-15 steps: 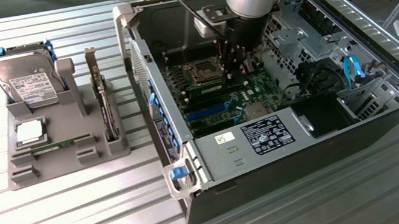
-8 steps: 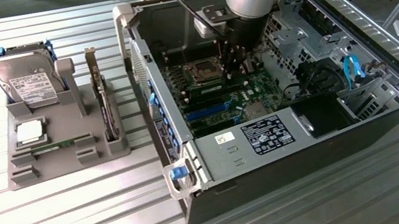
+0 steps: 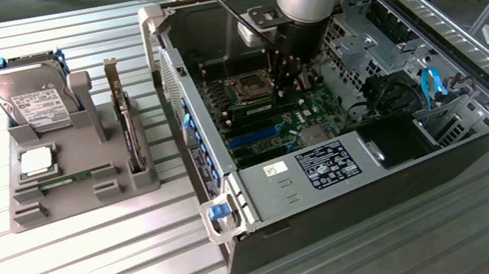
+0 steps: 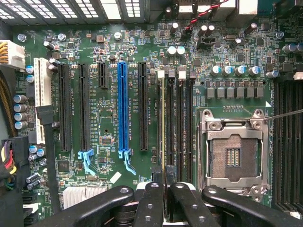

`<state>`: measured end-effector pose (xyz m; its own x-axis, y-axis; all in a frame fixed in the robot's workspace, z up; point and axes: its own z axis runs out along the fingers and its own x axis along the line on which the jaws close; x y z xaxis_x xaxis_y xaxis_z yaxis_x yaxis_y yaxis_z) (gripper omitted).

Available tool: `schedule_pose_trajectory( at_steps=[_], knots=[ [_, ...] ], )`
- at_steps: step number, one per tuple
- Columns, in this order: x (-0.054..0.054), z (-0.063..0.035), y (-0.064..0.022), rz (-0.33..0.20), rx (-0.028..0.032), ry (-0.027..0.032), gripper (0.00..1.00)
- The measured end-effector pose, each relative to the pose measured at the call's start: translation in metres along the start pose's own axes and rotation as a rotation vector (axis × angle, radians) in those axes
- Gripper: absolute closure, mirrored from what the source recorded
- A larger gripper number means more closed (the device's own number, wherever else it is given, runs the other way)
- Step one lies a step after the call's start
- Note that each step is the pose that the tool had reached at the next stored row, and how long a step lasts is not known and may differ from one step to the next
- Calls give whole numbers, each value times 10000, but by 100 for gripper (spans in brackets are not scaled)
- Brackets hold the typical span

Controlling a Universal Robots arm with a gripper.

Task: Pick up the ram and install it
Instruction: 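Insert the ram into the slot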

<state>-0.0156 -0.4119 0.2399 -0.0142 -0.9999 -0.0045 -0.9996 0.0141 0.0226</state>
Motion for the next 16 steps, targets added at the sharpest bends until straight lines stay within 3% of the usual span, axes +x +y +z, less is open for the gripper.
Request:
schedule_pose_trajectory(
  at_steps=[16],
  knots=[
    [-15, 16, -2, -4, -1, 3, 88]
  ],
)
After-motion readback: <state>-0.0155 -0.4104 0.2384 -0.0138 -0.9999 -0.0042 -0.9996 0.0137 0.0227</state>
